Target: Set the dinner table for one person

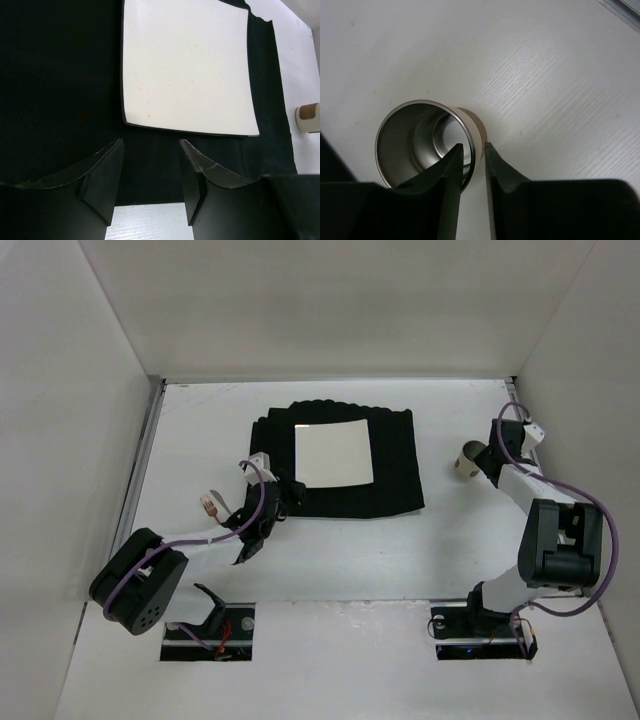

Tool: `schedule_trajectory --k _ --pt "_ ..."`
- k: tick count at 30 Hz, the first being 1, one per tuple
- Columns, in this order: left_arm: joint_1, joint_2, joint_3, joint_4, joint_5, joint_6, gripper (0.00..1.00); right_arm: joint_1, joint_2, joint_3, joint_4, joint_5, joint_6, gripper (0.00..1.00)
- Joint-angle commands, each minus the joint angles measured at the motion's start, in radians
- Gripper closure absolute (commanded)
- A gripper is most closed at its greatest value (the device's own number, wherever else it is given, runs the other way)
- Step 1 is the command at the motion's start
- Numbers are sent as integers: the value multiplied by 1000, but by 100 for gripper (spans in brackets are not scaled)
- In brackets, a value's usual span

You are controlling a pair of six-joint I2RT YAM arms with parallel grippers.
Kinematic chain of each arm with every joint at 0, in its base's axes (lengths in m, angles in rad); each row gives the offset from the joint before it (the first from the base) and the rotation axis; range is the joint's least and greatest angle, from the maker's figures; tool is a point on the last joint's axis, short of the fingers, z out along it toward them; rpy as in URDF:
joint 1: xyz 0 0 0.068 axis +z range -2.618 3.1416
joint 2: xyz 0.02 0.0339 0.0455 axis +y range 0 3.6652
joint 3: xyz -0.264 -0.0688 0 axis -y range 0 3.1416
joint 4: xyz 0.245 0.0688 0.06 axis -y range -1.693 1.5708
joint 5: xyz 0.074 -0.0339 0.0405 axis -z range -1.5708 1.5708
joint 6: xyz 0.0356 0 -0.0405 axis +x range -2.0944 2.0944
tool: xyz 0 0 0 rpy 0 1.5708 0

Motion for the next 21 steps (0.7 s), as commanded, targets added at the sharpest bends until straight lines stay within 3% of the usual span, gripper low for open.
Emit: schedule_trajectory --k 1,4,12,21 --pt "3 7 -3 65 -14 12 55 -4 7 52 61 -15 -5 74" --pt "2 9 -2 65 -14 11 55 -4 -7 51 58 -9 -2 85" --pt "2 26 4 65 -14 9 54 118 -102 141 -1 36 -43 87" --pt "13 21 -2 65 -14 8 54 303 116 388 -11 -21 -45 86"
